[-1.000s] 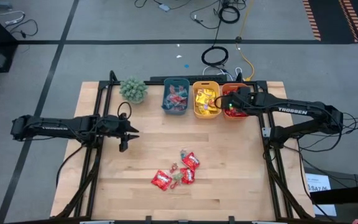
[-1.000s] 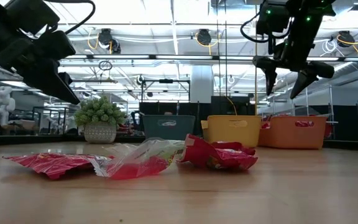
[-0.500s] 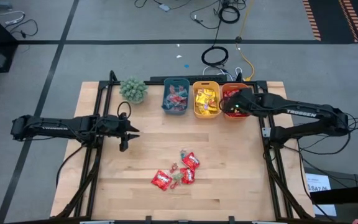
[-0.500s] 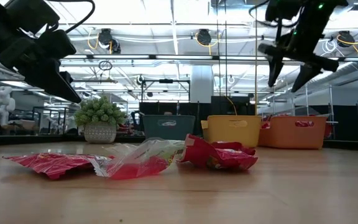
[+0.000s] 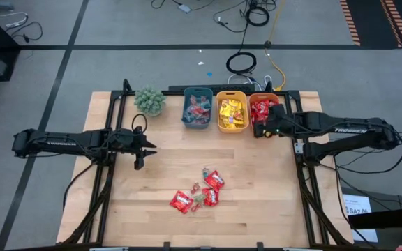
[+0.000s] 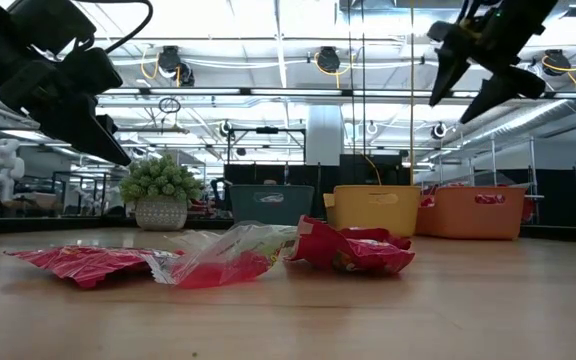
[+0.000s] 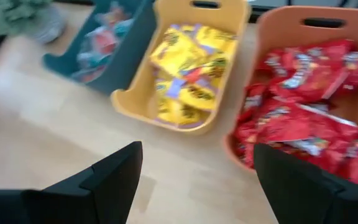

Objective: Sort candy
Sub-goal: Put the red candy into the orange bin

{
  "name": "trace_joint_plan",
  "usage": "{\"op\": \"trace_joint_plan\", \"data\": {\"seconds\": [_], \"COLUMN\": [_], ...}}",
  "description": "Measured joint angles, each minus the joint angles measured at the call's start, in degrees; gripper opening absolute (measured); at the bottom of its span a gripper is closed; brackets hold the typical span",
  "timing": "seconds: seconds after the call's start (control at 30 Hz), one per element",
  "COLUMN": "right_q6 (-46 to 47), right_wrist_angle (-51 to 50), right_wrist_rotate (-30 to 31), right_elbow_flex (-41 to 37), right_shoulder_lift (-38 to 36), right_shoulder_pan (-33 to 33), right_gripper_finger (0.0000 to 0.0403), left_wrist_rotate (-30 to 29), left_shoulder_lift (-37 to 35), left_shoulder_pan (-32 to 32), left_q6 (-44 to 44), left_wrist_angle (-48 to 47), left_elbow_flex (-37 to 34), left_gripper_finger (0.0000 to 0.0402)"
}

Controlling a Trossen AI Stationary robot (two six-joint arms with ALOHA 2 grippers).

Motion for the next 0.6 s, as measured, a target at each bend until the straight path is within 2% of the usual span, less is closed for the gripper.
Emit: {"op": "trace_joint_plan", "data": {"seconds": [0.3,0.6], "right_q6": [-1.6,-9.9], "right_wrist_angle": [5.8,20.6], "right_wrist_rotate": [0.4,0.2], "right_elbow_flex": [0.0,0.0], "right_shoulder_lift": [2.4,9.4], "right_shoulder_pan": [8.6,14.6], "right_gripper_finger": [0.0298,0.0298], "left_wrist_rotate": [0.0,0.0], "left_shoulder_lift": [0.0,0.0], "left_shoulder_pan": [0.0,0.0], "left_q6": [0.0,-0.1], "left_wrist_angle": [0.0,0.0], "left_elbow_flex": [0.0,0.0], "left_gripper_finger": [0.0123,0.0123]}}
